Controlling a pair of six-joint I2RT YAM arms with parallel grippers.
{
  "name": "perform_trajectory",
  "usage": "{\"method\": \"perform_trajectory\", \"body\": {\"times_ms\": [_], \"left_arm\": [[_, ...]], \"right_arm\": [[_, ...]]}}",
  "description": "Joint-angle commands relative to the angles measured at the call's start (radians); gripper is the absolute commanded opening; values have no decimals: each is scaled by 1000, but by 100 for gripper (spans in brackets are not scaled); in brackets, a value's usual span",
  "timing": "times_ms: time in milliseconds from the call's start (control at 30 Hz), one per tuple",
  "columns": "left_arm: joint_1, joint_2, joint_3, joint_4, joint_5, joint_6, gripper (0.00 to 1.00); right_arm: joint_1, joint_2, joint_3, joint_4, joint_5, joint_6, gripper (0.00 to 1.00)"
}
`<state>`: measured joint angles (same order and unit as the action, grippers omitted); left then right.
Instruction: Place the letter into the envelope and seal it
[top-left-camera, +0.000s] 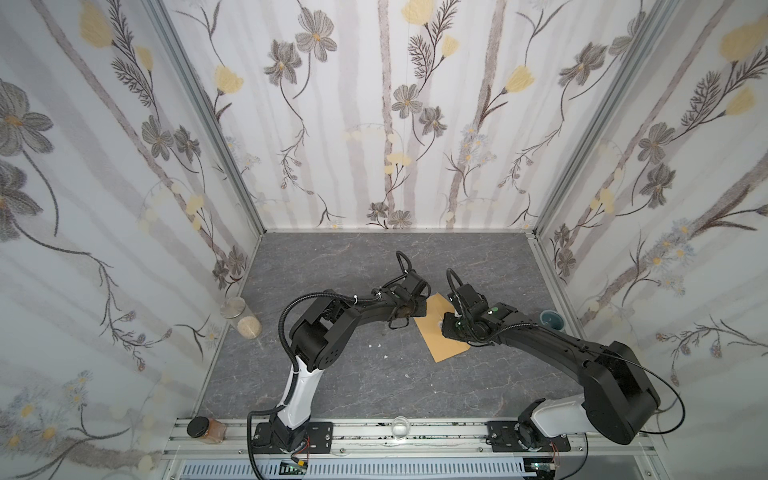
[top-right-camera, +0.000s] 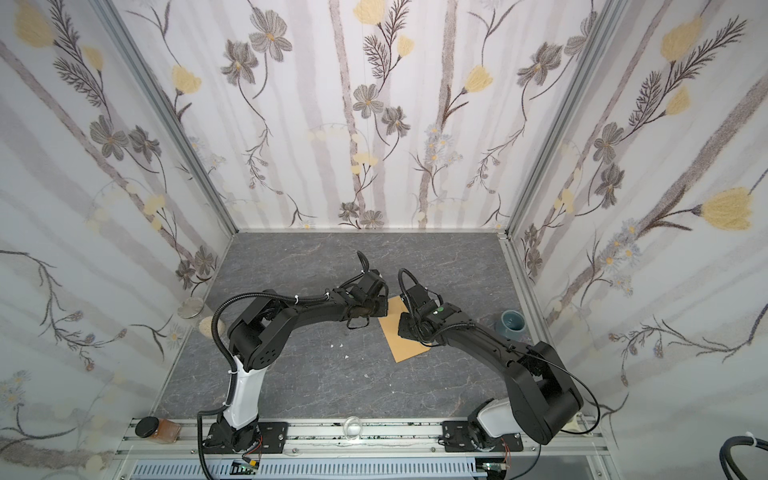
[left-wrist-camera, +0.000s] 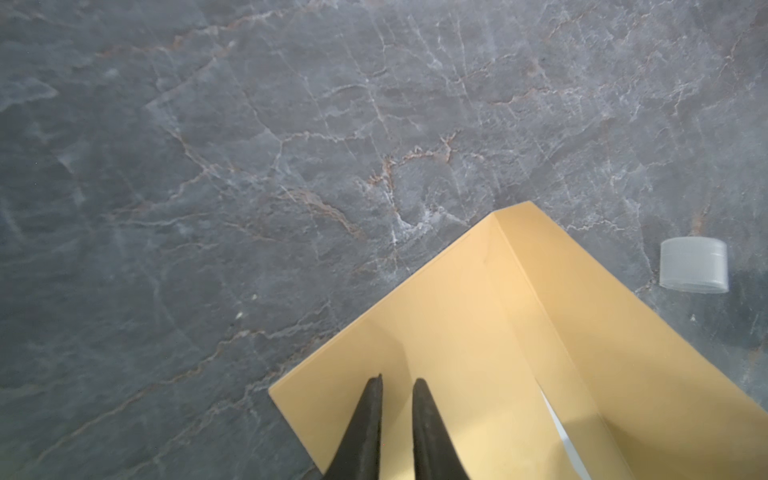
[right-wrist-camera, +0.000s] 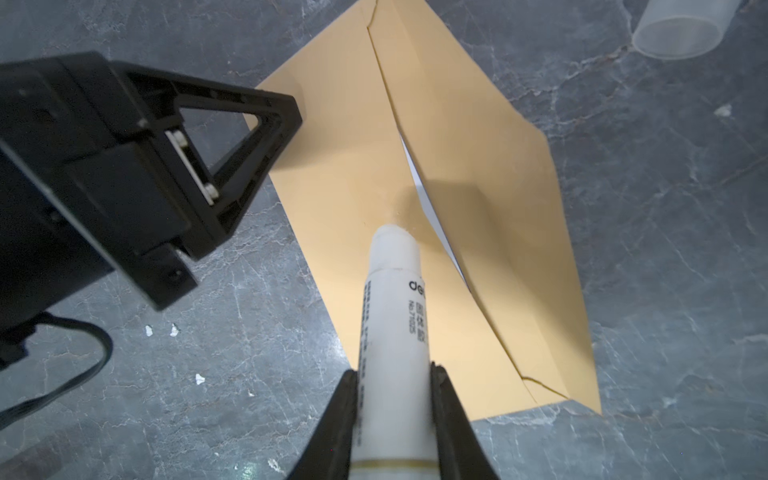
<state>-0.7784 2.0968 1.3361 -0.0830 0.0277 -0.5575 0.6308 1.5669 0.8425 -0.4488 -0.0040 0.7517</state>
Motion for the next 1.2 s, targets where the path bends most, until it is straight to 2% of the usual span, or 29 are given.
{"method": "perform_trajectory", "body": {"times_ms": [0,200,400,633,833,1167], "left_arm": [[-2,10,-8,-125,12,-18,18],[-2,9,-6,-126,13,-20,18],[-2,8,-3,-126,16,-21,18],[-2,5,-2,-126,21,-25,18],[-2,12,1,-126,30,-25,18],[-2,12,0,-126,32,-28,18]], "right_arm": [[5,7,-24,26,0,32,0],[8,87,-18,86,-48,34,0],[2,152,46,70,-59,7,0],[2,89,39,-13,-60,6,0],[2,49,-14,-19,-62,29,0],[-21,160,62,20,-8,-20,0]]}}
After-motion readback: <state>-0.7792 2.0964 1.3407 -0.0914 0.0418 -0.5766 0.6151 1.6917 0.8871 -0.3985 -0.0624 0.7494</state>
